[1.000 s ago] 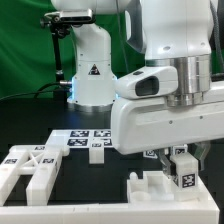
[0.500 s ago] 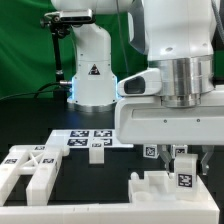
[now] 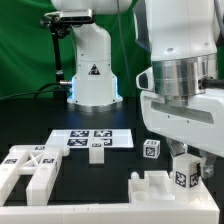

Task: Assemble chair

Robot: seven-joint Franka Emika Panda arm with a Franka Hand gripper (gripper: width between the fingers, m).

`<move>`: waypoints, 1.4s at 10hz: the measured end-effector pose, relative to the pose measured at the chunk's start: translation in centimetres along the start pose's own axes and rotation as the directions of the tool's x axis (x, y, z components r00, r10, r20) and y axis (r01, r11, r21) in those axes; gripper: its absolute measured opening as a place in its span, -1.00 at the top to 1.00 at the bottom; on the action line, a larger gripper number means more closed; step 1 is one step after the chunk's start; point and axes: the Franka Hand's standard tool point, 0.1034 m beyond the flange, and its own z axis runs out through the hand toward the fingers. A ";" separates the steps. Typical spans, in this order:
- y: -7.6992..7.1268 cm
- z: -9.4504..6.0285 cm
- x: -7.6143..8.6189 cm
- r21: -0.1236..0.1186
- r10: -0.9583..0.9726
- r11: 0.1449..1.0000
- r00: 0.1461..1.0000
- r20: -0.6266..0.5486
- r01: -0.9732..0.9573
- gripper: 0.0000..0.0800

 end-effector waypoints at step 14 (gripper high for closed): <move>-0.1 -0.1 0.1 -0.094 -0.996 0.087 0.087 0.004 0.992 -0.26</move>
Offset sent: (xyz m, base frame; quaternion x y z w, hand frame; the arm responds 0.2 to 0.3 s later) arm 0.0063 0.0116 0.0046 -0.0194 -0.0040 -0.5378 0.8428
